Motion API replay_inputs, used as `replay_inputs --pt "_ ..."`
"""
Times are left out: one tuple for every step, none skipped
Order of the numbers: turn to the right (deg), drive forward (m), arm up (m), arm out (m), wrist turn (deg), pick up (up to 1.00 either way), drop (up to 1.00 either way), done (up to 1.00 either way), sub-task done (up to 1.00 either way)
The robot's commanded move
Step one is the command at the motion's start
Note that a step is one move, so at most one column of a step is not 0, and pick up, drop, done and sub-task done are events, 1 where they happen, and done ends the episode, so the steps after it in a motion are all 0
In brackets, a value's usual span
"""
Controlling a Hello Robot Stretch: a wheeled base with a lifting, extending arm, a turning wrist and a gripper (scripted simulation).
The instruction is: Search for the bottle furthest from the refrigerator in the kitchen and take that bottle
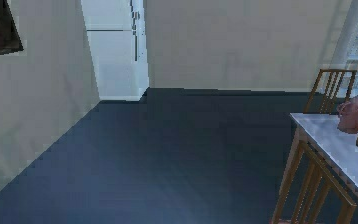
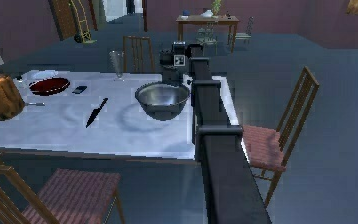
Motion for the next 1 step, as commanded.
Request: replay_inputs --pt "0.0 0.0 0.02 0.0 0.0 0.0 0.0 0.0 0.0"
